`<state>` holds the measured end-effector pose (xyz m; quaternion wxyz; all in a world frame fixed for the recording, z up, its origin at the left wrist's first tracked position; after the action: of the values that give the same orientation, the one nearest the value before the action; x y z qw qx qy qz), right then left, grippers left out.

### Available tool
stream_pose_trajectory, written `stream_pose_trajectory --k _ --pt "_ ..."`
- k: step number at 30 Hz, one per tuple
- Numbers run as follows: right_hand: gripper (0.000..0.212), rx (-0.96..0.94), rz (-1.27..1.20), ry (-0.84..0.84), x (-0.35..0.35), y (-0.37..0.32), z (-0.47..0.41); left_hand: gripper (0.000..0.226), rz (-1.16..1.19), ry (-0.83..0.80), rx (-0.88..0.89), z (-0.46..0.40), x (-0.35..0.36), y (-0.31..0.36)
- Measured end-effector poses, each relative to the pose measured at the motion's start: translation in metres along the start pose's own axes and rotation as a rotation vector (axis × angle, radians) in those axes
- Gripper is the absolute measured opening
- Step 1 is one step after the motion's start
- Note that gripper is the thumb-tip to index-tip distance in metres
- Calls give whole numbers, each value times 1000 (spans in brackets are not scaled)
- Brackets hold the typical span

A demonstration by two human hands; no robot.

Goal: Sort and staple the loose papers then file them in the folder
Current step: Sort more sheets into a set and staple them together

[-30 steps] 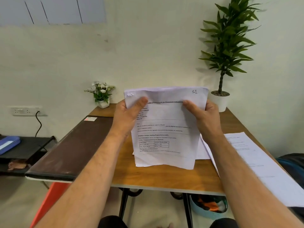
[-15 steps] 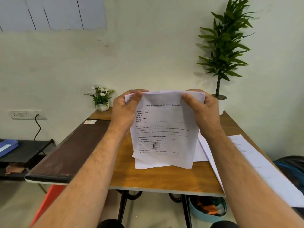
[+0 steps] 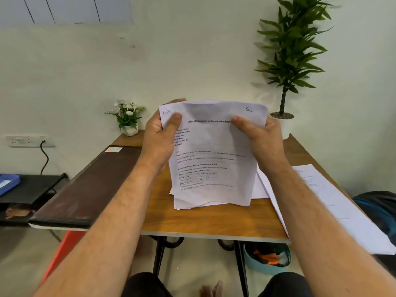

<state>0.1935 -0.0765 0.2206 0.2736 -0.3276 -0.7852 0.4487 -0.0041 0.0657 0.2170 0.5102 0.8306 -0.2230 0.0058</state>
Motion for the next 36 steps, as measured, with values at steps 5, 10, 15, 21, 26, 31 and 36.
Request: stream_pose_trajectory --k 5,10,15,21,26,31,36 --pt "14 42 13 -5 -2 16 11 15 5 -6 -57 10 -4 -14" --pt "7 -5 66 -56 -2 7 6 13 32 42 -125 5 -3 -13" --pt "9 -31 201 -122 -2 4 -5 11 66 14 -354 0 1 -32" --pt "16 214 245 -70 -17 73 -11 16 -20 12 -614 8 10 -98" --pt "15 370 276 -26 -35 129 -3 24 -42 44 -637 25 17 -143" --pt "7 402 333 -33 -44 155 -9 30 -81 69 -643 29 23 -173" --pt "32 383 425 -82 -48 182 -17 29 -211 58 -642 40 18 -208"
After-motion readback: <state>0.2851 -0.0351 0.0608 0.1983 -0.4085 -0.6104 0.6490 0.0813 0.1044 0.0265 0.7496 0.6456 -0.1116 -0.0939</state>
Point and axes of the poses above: each hand's wrist, its own z-axis away from the middle knuckle, its own x-axis out of the palm, y = z × x, the point moved 9 cm from there along -z, towards the middle knuckle, and after that the axes turned 9 degrees about y, right-handed, at the moved point
